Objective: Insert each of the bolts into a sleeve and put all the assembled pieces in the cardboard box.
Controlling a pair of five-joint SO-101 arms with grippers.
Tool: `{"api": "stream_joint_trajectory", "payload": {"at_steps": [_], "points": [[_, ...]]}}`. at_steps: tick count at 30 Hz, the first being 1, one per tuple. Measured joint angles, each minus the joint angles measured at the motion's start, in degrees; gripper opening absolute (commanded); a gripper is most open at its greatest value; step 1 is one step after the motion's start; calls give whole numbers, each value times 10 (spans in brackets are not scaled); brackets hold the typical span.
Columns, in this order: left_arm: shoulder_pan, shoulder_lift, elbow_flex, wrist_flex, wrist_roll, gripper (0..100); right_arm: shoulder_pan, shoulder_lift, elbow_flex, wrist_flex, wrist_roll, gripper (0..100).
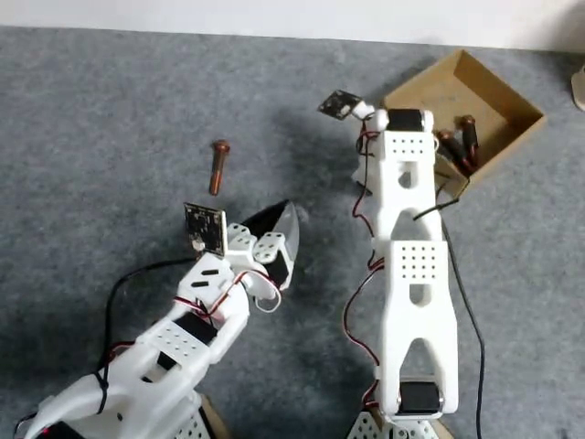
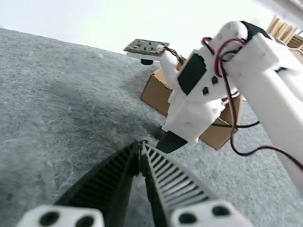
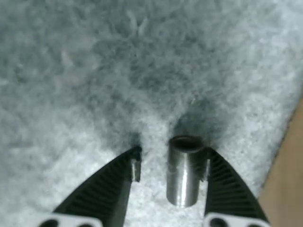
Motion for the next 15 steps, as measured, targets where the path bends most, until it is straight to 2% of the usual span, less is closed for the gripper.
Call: {"api": "stream_joint_trajectory", "payload": {"at_steps": [4, 5, 8, 15], "points": [[1, 0, 0, 0, 0, 24, 1, 11, -10, -3, -14, 0], [2, 0, 0, 0, 0, 24, 2, 19, -10, -4, -17, 23], [-1, 0, 0, 0, 0, 24, 2, 25, -10, -6, -44, 3], [-20, 0, 0, 0, 0, 24, 3, 31, -62, 36, -188, 5]]}}
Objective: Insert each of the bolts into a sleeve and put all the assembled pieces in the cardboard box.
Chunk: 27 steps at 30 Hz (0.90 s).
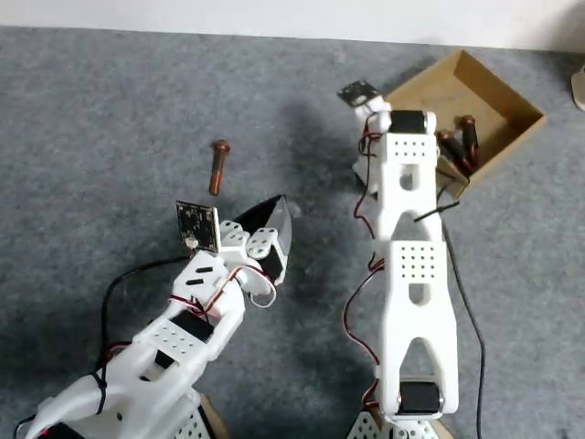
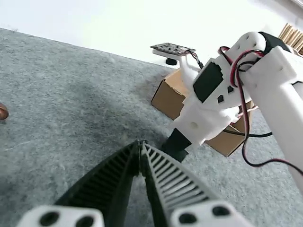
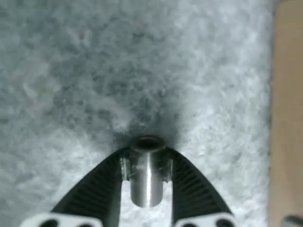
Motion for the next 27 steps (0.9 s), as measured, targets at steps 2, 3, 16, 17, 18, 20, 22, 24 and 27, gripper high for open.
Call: {"api": "stream_joint_trajectory", "payload": {"at_steps": [2, 3, 16, 17, 18, 20, 22, 24, 27], "points": [[1, 0, 0, 4, 0, 24, 0, 2, -18, 9, -46, 5], [2, 0, -2, 18, 0, 24, 0, 3, -24, 11, -72, 5], [-47, 0, -127, 309, 0, 24, -1, -34, 55, 17, -259, 4], [-49, 0, -127, 309, 0, 24, -1, -50, 84, 17, -265, 4], [-49, 0, -127, 310, 0, 24, -1, -66, 105, 17, -272, 4], [-47, 0, -127, 310, 0, 24, -2, -104, 164, 17, -284, 4], [-47, 0, -127, 310, 0, 24, -3, -142, 230, 17, -294, 4], [-48, 0, -129, 310, 0, 24, -6, -181, 296, 17, -303, 4], [-48, 0, -137, 313, 0, 24, -12, -235, 382, 17, -319, 4]]}}
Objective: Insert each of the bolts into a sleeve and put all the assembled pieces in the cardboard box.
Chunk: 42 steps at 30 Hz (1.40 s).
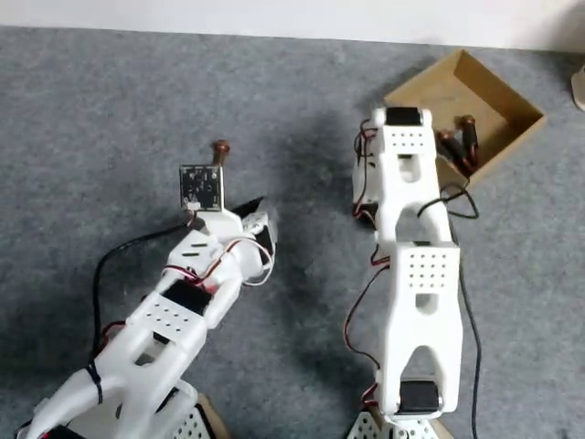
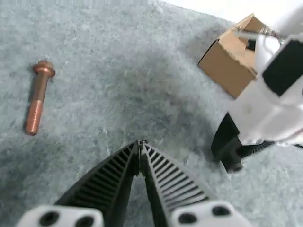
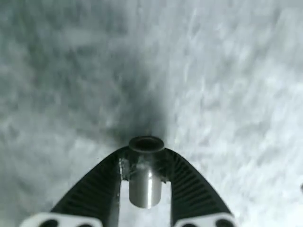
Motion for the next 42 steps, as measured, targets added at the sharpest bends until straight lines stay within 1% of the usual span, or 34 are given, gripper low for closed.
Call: {"api": "stream_joint_trajectory", "payload": {"at_steps": [2, 4, 7, 11, 13, 17, 21, 24, 27, 32, 34, 36, 39, 42], "points": [[1, 0, -1, 5, 0, 21, -2, -31, 47, 0, -6, 4], [1, 0, -18, 31, 0, 4, -3, -55, 85, 0, -13, 4], [1, 0, -71, 124, 0, 7, -3, -87, 151, -23, -28, 4], [1, 0, -144, 268, 0, 7, -6, -135, 279, -114, -36, 4], [-1, 0, -156, 305, 0, 7, -8, -177, 345, -164, -36, 4], [-34, 0, -153, 330, 0, 10, -15, -270, 486, -273, -36, 4], [-67, -1, -102, 331, 0, 7, -30, -367, 630, -380, -37, 4], [-85, 0, -62, 331, -1, 7, -45, -433, 721, -435, -37, 4], [-109, 0, -59, 331, -32, 7, -59, -478, 781, -468, -23, 4], [-147, 0, -63, 343, -55, 7, -66, -495, 810, -490, -14, 4], [-158, 0, -83, 377, -57, 7, -67, -495, 811, -498, -12, 4], [-157, 0, -115, 423, -57, 7, -68, -495, 816, -524, -11, 4], [-156, 0, -164, 488, -57, 7, -68, -495, 818, -535, -11, 4], [-158, 0, -193, 516, -57, 7, -68, -495, 818, -538, -11, 4]]}}
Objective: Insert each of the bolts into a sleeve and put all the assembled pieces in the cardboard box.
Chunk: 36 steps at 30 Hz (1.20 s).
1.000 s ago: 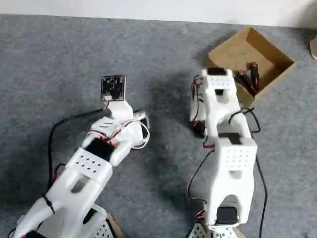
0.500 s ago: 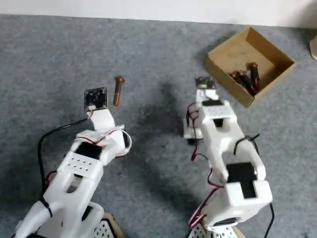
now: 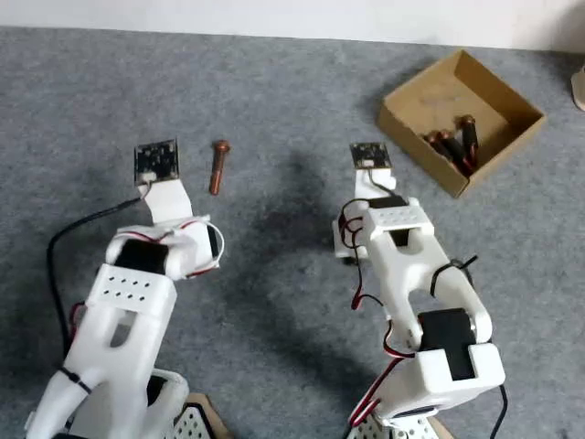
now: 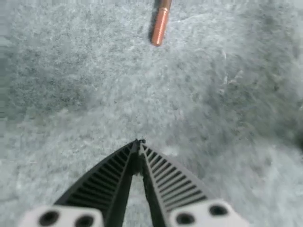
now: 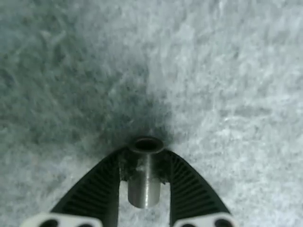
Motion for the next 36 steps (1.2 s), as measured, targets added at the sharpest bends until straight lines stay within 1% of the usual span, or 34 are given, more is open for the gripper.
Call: {"api": "stream_joint_trajectory", "payload": {"at_steps": [3, 5, 13, 20, 24, 29, 36], "points": [[1, 4, -14, 1, 0, 7, 0, 0, 0, -2, 0, 4], [0, 33, -33, 1, 0, 7, 0, 0, 0, -2, 0, 4], [0, 258, -151, 1, 0, 9, 0, -1, 6, -4, 1, 4], [1, 393, -273, 1, 0, 10, 0, -1, 8, -7, 18, 4], [1, 441, -335, 1, 0, 9, 0, -1, 8, -9, 22, 4], [1, 484, -380, 1, 0, 10, 0, -7, 18, -24, 23, 4], [1, 491, -402, 1, 0, 11, 0, -8, 18, -25, 23, 4]]}}
